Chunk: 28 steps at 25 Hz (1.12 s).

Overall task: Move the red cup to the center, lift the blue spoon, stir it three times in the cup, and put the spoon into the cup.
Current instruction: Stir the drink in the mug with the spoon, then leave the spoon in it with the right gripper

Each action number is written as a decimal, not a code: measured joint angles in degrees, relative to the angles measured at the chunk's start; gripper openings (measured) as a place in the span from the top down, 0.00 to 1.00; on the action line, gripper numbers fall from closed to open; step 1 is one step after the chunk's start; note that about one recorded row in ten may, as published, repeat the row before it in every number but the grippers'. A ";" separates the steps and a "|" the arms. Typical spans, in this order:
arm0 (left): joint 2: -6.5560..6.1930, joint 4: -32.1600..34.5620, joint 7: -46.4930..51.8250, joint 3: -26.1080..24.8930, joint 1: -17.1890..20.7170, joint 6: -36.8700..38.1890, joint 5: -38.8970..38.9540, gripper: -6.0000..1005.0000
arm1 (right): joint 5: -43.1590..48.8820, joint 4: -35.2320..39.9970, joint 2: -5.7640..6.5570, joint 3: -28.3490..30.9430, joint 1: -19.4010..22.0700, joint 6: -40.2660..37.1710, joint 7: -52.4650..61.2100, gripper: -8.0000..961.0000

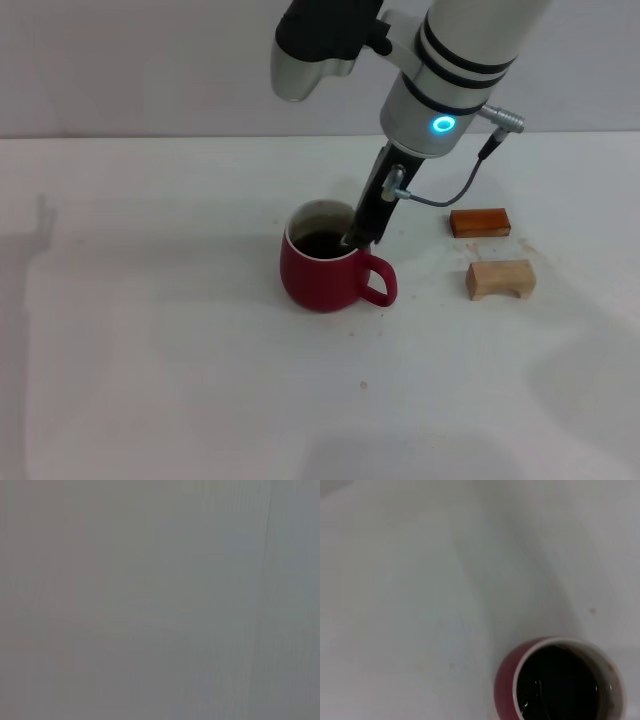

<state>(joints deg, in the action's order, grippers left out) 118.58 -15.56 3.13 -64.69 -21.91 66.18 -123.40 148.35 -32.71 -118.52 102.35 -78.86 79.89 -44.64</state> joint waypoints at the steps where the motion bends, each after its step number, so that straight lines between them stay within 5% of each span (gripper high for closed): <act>1: 0.01 0.00 0.15 0.00 0.03 0.02 0.00 0.14 | -0.09 -0.06 -0.05 0.03 -0.07 -0.41 -0.02 0.76; 11: 0.08 0.00 1.26 0.09 0.12 0.23 0.00 0.14 | 1.53 -0.18 0.37 0.12 -0.12 -4.34 -0.09 0.76; 19: 0.02 0.00 1.27 0.09 0.12 0.27 0.00 0.14 | 2.79 -0.49 0.88 0.11 0.21 -0.34 -0.26 0.76; 28: -0.02 0.00 1.27 0.09 0.07 0.27 0.00 0.14 | 0.64 -0.99 0.22 0.85 -0.03 1.31 -2.68 0.76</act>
<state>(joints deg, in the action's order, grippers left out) 118.56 -15.55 4.40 -64.60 -21.85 66.45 -123.40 148.99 -33.70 -118.31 103.20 -78.89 81.20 -47.31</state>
